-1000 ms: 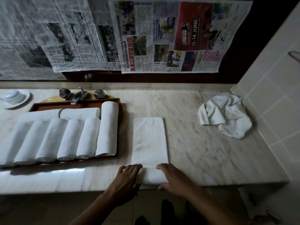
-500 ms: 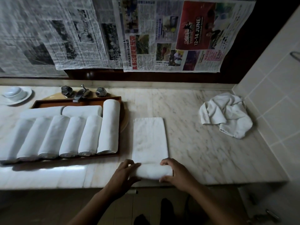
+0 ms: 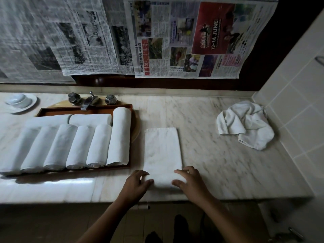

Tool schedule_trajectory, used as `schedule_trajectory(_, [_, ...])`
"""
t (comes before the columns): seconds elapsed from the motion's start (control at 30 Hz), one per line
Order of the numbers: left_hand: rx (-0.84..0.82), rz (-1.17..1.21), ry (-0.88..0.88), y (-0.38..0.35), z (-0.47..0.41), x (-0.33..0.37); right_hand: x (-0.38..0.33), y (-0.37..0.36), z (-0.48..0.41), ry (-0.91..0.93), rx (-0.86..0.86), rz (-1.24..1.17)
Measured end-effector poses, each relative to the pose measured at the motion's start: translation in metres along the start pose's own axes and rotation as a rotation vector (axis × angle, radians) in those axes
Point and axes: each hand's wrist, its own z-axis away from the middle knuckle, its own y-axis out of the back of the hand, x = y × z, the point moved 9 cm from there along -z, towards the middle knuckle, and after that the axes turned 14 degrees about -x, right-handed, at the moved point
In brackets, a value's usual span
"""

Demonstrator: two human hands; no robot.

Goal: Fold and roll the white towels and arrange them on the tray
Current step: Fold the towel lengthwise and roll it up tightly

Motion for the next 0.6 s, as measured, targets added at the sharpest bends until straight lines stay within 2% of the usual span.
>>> schedule_trajectory(0.1, [0.0, -0.022, 0.02, 0.002, -0.004, 0.0, -0.023, 0.003, 0.012, 0.064, 0.184, 0.219])
schedule_trajectory(0.2, [0.003, -0.028, 0.044, 0.004, -0.006, 0.0, -0.046, -0.015, 0.022, 0.132, 0.254, 0.387])
schedule_trajectory(0.3, [0.014, -0.011, 0.072, 0.005, -0.01, -0.001, -0.049, -0.033, 0.022, 0.165, 0.241, 0.482])
schedule_trajectory(0.5, [0.046, 0.011, 0.08, 0.004, -0.013, 0.002, -0.046, -0.033, 0.01, 0.186, 0.161, 0.51])
schedule_trajectory(0.6, [0.102, -0.256, -0.037, 0.002, -0.015, 0.02, -0.047, -0.025, 0.0, 0.193, 0.089, 0.502])
